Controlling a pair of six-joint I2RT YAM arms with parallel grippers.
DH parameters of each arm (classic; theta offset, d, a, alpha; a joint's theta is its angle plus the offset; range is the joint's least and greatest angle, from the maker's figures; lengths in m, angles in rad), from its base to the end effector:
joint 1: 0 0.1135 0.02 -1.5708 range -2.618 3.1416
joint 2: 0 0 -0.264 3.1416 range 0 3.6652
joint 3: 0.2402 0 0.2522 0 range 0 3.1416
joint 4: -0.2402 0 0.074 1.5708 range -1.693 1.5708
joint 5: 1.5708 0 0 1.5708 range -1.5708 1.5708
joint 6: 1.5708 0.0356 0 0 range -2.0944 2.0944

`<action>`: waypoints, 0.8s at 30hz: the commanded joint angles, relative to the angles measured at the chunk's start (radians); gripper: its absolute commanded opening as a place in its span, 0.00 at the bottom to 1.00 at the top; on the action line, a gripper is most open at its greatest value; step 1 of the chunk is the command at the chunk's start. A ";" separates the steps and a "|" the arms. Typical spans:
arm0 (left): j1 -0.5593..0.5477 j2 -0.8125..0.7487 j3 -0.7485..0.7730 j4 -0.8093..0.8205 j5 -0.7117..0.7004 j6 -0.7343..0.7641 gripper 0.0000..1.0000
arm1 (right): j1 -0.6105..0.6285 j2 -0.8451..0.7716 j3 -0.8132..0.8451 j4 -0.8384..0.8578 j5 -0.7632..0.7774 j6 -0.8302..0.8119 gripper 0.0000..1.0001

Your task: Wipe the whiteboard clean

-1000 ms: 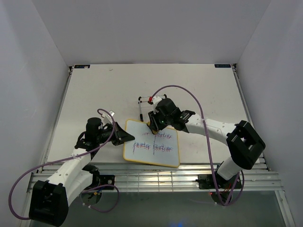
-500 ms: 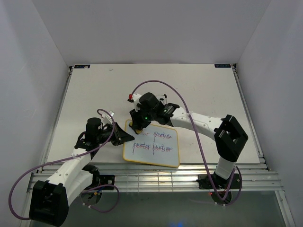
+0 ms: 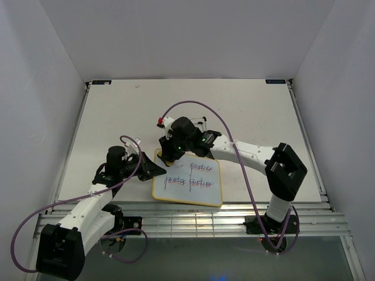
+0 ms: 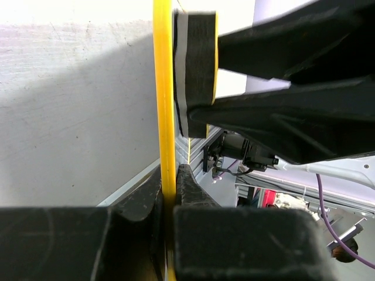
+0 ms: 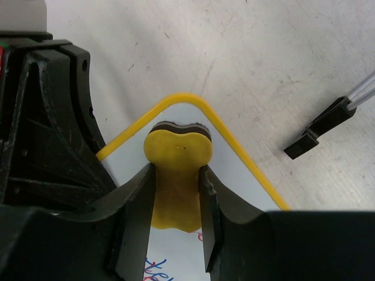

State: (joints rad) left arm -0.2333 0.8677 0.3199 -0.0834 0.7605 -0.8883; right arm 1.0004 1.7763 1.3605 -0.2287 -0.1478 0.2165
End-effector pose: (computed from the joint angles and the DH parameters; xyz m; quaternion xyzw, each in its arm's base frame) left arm 0.1599 -0.0632 0.1796 -0.1072 0.8380 -0.5038 0.1800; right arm 0.2167 0.3475 0.2623 -0.3713 0.8120 0.3089 0.3278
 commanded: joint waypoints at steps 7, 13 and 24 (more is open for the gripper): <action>-0.017 -0.055 0.034 0.088 -0.041 0.080 0.00 | -0.065 -0.123 -0.403 0.023 0.019 0.060 0.27; -0.017 -0.059 0.028 0.093 -0.043 0.083 0.00 | -0.120 -0.160 -0.498 0.057 0.010 0.061 0.27; -0.017 -0.067 0.015 0.100 -0.041 0.084 0.00 | 0.035 -0.101 -0.289 0.080 -0.055 0.118 0.25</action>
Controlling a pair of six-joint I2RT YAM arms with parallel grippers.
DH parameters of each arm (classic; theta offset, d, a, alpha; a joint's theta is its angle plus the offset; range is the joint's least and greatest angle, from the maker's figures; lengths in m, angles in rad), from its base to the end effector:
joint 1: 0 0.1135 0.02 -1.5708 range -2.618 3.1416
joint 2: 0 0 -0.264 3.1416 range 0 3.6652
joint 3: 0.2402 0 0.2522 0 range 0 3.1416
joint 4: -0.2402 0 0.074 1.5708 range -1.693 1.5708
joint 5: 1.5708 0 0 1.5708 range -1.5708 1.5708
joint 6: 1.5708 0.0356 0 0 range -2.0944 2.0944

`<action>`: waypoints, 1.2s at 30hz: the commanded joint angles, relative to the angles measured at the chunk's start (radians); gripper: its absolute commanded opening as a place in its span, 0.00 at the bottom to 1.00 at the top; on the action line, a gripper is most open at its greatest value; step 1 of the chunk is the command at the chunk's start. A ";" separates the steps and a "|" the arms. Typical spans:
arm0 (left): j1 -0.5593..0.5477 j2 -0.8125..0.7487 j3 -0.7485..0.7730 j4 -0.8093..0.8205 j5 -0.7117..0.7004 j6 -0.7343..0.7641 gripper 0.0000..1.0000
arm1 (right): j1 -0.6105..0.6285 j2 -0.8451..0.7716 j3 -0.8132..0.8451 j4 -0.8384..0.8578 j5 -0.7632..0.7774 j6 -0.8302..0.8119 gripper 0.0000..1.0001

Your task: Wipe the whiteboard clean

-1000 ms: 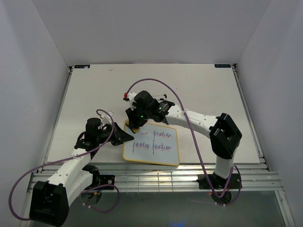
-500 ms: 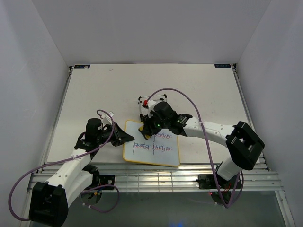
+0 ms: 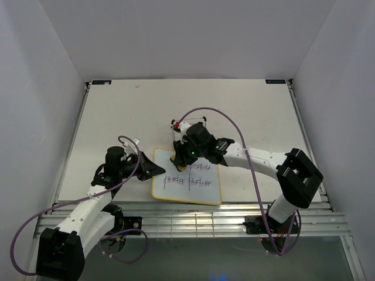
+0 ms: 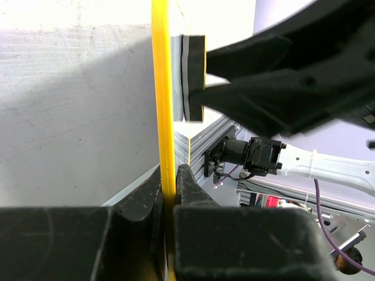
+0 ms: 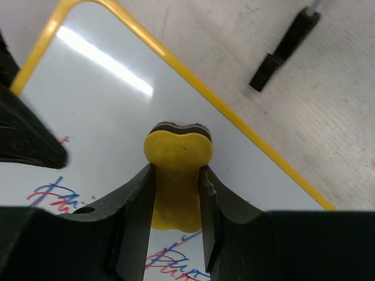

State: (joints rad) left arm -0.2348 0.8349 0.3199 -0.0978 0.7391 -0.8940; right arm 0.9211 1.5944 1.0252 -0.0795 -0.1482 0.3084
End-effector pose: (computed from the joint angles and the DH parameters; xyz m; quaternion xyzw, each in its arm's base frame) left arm 0.1574 -0.0623 0.1831 -0.1103 0.8369 -0.5007 0.1917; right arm 0.2087 0.2834 0.2300 -0.3007 0.8416 0.3100 0.3242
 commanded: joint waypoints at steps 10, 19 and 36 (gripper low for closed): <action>-0.015 -0.045 0.010 0.102 -0.053 0.083 0.00 | 0.183 0.225 0.286 -0.143 -0.048 0.015 0.25; -0.015 -0.079 0.002 0.039 -0.129 0.078 0.00 | 0.003 0.072 -0.111 -0.004 -0.076 0.061 0.25; -0.015 -0.105 -0.005 0.003 -0.171 0.107 0.00 | -0.300 -0.082 -0.426 0.020 -0.140 0.017 0.24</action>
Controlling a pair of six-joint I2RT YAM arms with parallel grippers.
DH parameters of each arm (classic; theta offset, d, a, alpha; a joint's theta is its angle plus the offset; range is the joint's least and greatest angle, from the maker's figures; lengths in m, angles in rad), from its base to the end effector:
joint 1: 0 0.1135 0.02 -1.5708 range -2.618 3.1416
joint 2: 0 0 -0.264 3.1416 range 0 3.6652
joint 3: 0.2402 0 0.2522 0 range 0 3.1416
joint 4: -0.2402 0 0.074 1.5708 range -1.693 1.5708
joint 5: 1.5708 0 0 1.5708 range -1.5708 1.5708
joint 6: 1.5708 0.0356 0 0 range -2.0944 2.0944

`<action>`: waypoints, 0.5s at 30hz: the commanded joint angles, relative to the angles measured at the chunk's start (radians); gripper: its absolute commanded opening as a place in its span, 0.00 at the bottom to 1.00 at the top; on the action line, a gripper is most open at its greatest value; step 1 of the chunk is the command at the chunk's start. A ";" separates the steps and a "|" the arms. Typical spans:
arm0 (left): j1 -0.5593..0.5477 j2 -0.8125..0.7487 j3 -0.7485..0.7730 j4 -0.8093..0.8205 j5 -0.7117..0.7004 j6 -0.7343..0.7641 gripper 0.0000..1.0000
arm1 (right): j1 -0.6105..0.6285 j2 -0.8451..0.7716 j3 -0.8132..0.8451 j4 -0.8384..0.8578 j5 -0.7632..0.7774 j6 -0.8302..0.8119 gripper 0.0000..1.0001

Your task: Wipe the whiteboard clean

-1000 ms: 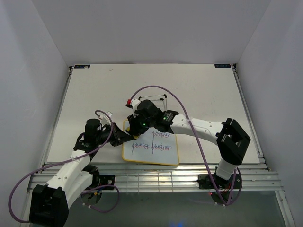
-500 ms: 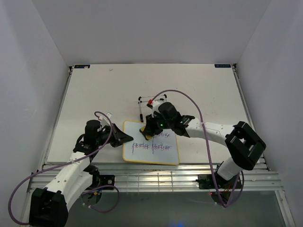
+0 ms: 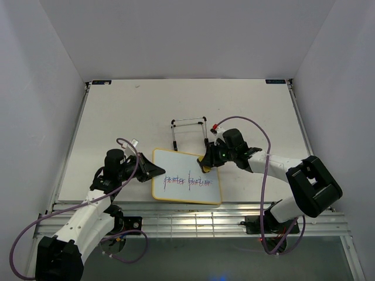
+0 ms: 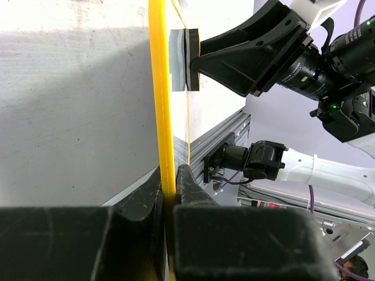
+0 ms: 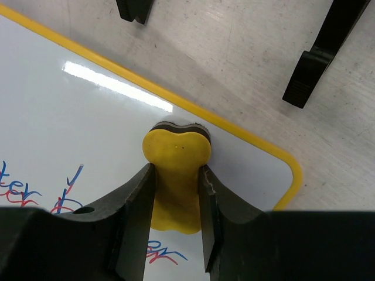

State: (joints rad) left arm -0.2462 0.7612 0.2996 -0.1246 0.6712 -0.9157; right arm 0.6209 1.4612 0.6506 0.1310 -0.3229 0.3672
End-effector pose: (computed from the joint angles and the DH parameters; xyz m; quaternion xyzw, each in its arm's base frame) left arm 0.1496 -0.0604 0.1839 -0.1263 0.8370 -0.4875 0.2138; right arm 0.2270 0.1763 0.1720 -0.1814 0.8747 0.3294 0.3057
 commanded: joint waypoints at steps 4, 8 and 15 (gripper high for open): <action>-0.004 -0.031 0.012 0.023 -0.113 0.130 0.00 | 0.081 0.044 -0.002 -0.182 0.018 -0.002 0.22; -0.004 -0.028 -0.004 0.046 -0.114 0.107 0.00 | 0.238 0.059 0.101 -0.197 0.073 0.033 0.22; -0.005 -0.045 -0.004 0.026 -0.159 0.094 0.00 | 0.401 0.145 0.248 -0.199 0.102 0.068 0.22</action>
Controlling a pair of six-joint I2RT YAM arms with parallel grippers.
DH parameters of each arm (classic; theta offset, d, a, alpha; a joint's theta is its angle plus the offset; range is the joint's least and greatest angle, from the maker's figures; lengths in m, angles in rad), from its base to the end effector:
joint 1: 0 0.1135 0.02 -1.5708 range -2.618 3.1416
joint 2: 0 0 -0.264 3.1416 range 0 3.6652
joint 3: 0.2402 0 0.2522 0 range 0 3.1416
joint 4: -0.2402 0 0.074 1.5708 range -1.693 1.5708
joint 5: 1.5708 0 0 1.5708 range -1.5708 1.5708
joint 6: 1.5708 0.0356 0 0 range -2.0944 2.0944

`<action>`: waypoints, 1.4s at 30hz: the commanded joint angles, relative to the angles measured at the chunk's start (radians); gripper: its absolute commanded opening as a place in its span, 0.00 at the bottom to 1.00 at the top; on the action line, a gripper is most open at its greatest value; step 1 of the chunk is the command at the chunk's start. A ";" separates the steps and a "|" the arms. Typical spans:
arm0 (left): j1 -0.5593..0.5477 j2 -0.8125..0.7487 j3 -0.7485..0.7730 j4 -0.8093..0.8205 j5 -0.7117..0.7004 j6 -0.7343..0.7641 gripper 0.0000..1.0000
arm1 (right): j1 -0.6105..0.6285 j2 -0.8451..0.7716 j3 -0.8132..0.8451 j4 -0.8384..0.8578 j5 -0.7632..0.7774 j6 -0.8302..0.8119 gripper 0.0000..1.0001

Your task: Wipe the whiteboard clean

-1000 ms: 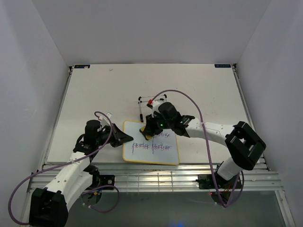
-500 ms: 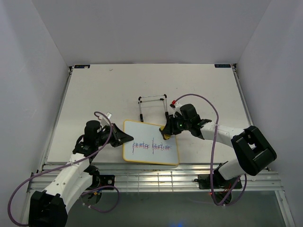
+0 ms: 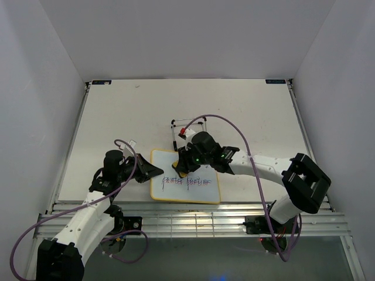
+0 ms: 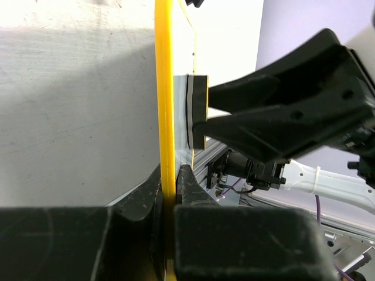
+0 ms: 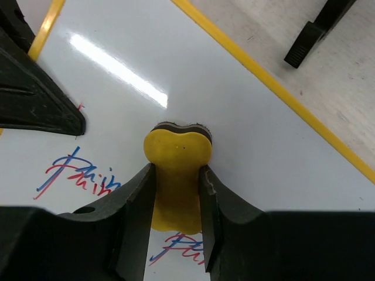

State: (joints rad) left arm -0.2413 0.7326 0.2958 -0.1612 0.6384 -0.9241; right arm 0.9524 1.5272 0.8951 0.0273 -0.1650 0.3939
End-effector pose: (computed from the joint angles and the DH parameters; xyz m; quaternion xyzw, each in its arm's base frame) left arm 0.1463 -0.0578 0.1830 -0.1428 0.8400 -0.4759 0.2179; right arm 0.1873 0.2734 0.2189 -0.2801 0.8379 0.3456 0.3164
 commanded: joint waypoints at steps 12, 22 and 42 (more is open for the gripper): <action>-0.009 -0.047 -0.004 0.040 -0.146 0.107 0.00 | -0.171 -0.007 -0.266 -0.040 -0.047 0.043 0.22; -0.009 -0.052 -0.024 0.066 -0.148 0.084 0.00 | -0.202 -0.068 -0.340 0.008 -0.025 0.068 0.19; -0.009 -0.064 -0.014 0.045 -0.125 0.100 0.00 | -0.090 -0.027 -0.260 0.066 -0.036 0.099 0.20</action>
State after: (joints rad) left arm -0.2401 0.6762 0.2684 -0.1604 0.6018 -0.9524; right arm 0.9260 1.4643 0.7284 0.2184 -0.1566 0.5034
